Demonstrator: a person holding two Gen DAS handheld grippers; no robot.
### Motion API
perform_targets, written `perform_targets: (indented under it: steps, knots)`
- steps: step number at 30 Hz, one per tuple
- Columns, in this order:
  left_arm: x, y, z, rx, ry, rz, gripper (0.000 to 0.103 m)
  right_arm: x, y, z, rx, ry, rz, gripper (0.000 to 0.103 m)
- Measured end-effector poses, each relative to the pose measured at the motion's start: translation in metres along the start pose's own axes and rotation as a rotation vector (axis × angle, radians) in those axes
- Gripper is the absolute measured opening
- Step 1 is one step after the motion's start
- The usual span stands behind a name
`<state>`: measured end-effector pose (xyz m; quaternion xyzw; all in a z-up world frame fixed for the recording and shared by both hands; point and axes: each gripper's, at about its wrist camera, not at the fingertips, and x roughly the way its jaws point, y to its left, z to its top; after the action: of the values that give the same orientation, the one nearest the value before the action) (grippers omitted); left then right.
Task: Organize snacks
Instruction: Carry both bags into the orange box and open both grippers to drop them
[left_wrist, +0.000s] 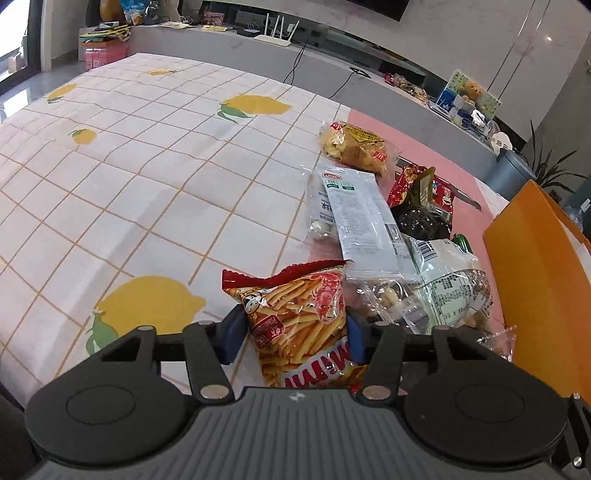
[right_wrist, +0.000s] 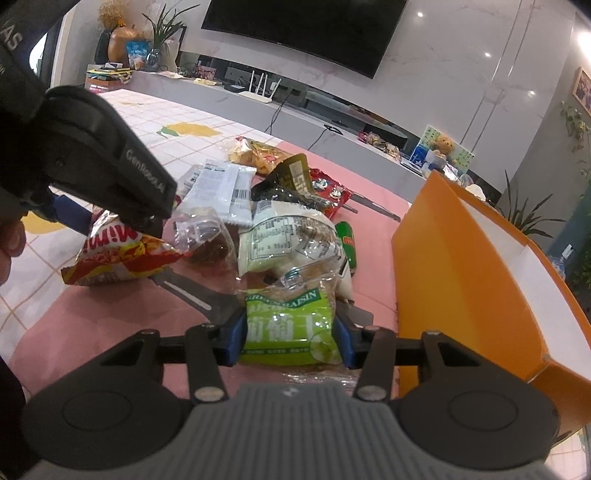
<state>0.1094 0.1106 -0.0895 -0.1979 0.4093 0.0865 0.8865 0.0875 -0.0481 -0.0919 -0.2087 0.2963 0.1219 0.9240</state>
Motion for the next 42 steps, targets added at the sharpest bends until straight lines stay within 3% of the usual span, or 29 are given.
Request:
perform_targets:
  steps: [5,11,17,22,29,34,38,42]
  knots:
    - [-0.012,0.007,-0.003,-0.014,-0.006,-0.016,0.055,-0.006,0.001,0.0,0.007,-0.02,0.0,0.047]
    - [-0.037,0.014,-0.004,-0.065,-0.078,0.001,0.054,-0.02,0.002,0.0,0.021,-0.055,0.014,0.047]
    - [-0.062,0.014,-0.002,-0.084,-0.154,-0.046,0.054,-0.037,0.006,0.001,0.018,-0.111,0.015,0.047]
    - [-0.088,0.006,0.001,-0.063,-0.207,-0.089,0.054,-0.058,-0.01,0.008,0.113,-0.177,0.045,0.047]
    - [-0.131,-0.022,0.013,-0.016,-0.277,-0.176,0.054,-0.113,-0.078,0.035,0.233,-0.306,0.053,0.047]
    - [-0.148,-0.064,0.02,0.046,-0.296,-0.256,0.054,-0.137,-0.154,0.059,0.343,-0.313,-0.074,0.047]
    - [-0.144,-0.102,0.022,0.089,-0.253,-0.331,0.054,-0.142,-0.198,0.06,0.418,-0.279,-0.159,0.047]
    - [-0.131,-0.143,0.02,0.138,-0.194,-0.387,0.054,-0.133,-0.222,0.029,0.519,-0.283,-0.16,0.047]
